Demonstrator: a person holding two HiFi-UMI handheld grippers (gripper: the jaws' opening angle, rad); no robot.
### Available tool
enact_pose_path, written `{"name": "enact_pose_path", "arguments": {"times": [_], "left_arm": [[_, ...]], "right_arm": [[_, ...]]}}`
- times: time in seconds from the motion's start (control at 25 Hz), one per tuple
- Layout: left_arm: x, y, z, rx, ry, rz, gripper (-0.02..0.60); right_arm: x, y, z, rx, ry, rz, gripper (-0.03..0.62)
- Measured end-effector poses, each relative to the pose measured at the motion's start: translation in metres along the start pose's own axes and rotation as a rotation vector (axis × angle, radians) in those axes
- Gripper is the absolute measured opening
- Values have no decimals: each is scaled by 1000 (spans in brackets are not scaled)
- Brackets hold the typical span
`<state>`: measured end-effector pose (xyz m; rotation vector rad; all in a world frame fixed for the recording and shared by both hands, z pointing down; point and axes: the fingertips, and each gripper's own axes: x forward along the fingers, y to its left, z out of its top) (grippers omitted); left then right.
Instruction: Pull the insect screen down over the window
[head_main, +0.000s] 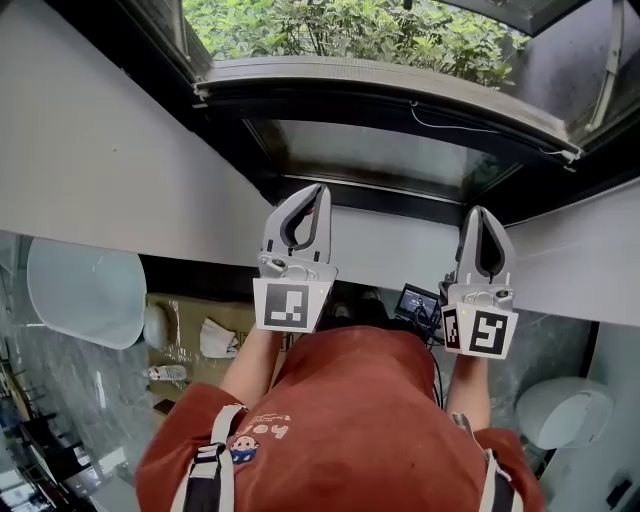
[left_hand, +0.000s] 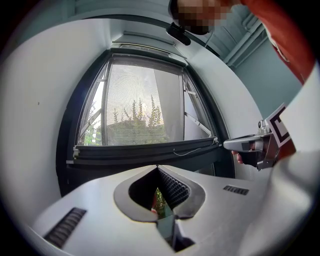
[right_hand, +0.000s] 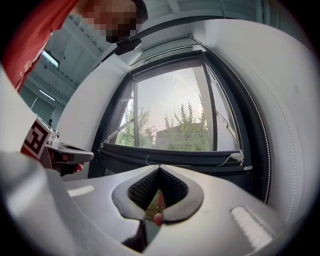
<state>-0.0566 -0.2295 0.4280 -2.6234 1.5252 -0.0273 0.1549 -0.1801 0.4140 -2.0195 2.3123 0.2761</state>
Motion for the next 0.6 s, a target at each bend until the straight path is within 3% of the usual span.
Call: {"name": "enact_pose_path", "arguments": {"times": [0.6], "left_arm": [[1, 1, 2, -2, -9, -3, 6]], "right_arm": [[-1, -2, 5, -15, -7, 2, 9]]}}
